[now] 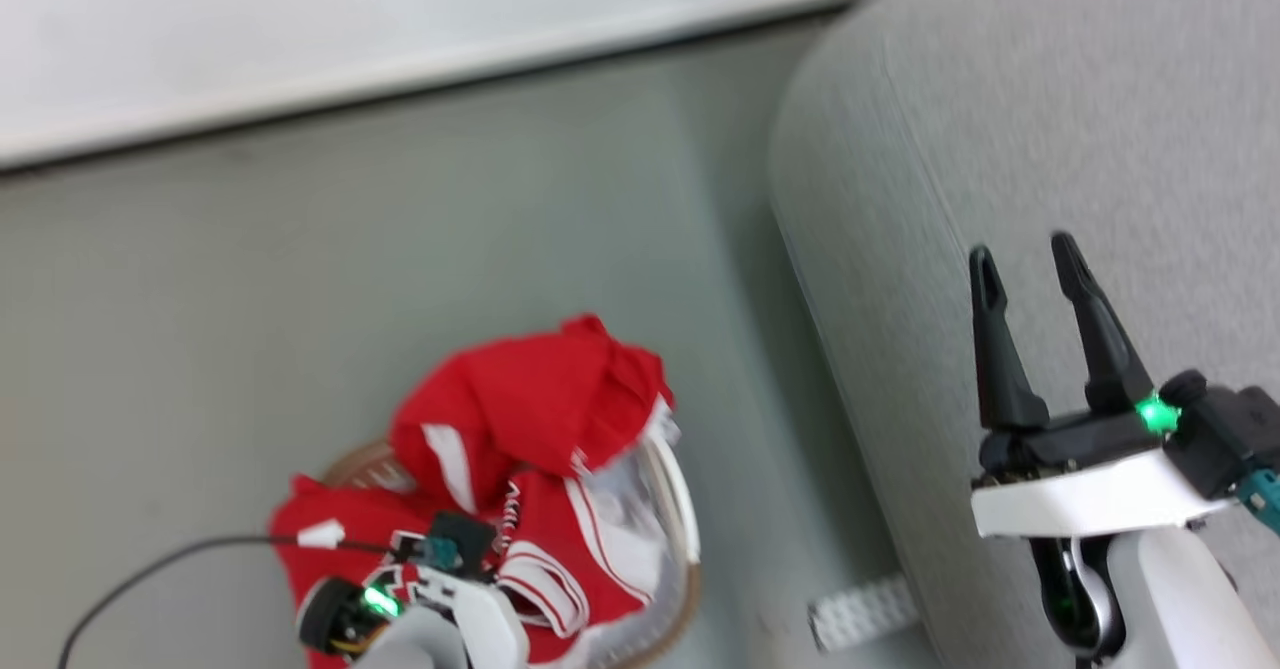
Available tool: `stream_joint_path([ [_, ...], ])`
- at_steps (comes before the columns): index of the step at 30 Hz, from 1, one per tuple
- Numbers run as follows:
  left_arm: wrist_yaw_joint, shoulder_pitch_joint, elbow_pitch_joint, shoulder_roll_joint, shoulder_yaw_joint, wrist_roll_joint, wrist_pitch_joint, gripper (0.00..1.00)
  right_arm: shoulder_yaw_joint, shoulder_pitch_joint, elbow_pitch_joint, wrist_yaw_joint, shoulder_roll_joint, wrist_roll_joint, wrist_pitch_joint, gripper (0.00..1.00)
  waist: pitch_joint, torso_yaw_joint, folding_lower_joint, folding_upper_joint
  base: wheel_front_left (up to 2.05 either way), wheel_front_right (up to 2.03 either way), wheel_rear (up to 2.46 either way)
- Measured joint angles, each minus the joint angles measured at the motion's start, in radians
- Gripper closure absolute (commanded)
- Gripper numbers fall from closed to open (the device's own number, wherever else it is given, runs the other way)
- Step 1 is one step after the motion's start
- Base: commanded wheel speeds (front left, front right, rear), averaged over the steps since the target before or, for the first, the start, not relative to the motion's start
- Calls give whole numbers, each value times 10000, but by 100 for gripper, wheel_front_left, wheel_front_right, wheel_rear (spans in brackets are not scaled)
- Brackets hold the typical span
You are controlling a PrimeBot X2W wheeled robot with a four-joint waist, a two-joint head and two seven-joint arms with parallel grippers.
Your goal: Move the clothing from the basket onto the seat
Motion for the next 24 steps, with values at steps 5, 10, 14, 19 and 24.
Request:
stream_joint_path([
  [5,0,370,-554,-136,121,-568,-391,100,-29,431,192,0,-142,17,2,0,-1115,576,0,0,0,0,0],
  [10,2,661,-1367,-84,414,-713,-504,100,-119,998,347,0,-268,69,2,0,-2117,1184,-1,0,0,0,0],
  [14,228,857,-2650,151,982,-688,-520,100,-79,1353,410,0,-272,119,2,0,-2802,1648,-1,0,0,0,0],
  [19,443,1155,-4065,372,1682,-531,-520,100,50,1628,474,0,-274,198,0,0,-3421,2136,-2,0,0,0,0],
  [24,493,1159,-5499,499,2347,-477,-523,100,144,1750,491,0,-265,242,0,0,-3730,2411,-1,0,0,0,0],
])
